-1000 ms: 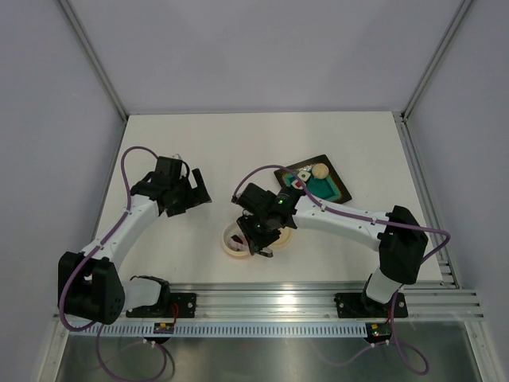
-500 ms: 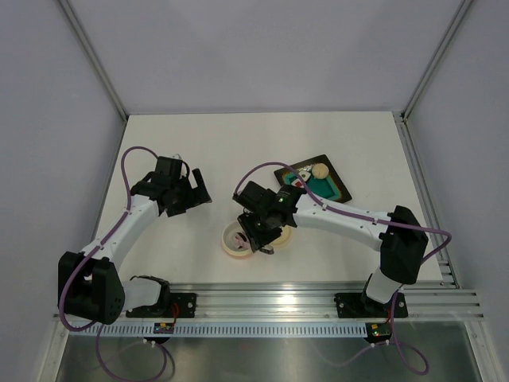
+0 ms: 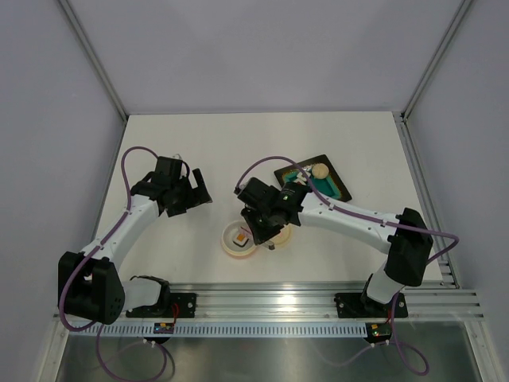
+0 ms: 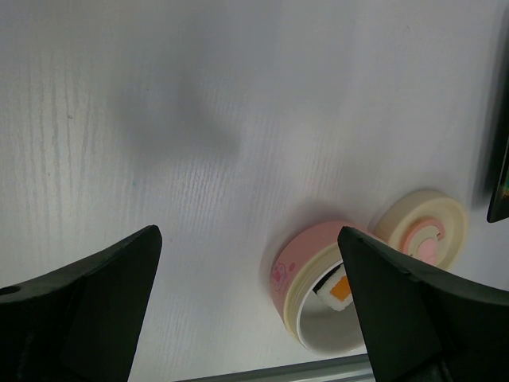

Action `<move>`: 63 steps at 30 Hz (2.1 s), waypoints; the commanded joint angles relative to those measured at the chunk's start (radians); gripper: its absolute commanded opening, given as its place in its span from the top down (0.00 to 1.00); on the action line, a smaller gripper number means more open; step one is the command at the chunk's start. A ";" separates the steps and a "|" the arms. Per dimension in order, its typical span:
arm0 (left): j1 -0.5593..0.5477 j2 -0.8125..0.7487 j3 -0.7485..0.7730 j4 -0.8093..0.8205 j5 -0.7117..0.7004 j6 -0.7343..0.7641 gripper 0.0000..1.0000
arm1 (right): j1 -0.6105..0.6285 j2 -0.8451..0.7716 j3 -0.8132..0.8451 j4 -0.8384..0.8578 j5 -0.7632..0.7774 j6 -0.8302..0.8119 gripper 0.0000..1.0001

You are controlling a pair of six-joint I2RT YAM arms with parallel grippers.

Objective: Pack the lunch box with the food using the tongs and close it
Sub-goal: Place the fake food on the plate, then place the clamp at the center of the board, then pick up the box lid from the center of the board.

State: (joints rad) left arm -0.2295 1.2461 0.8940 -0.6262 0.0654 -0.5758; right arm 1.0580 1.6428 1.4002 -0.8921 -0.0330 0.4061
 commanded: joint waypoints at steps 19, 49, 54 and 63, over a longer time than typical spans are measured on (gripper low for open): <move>0.005 -0.007 0.034 0.036 0.028 0.010 0.02 | -0.271 0.004 0.104 0.221 0.240 -0.142 0.93; 0.013 -0.130 -0.030 0.028 0.045 0.011 0.02 | -0.303 0.201 0.202 0.372 0.262 -0.192 0.07; 0.009 -0.099 -0.052 0.056 0.070 0.004 0.02 | -0.300 0.001 -0.024 0.312 0.225 -0.052 0.11; 0.006 -0.050 -0.063 0.092 0.103 -0.021 0.02 | -0.277 -0.113 -0.239 0.179 0.196 0.109 0.14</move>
State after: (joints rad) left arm -0.2214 1.1828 0.8394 -0.5892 0.1295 -0.5831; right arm 0.7654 1.5501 1.1728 -0.6552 0.1753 0.4343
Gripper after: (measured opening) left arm 0.983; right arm 0.859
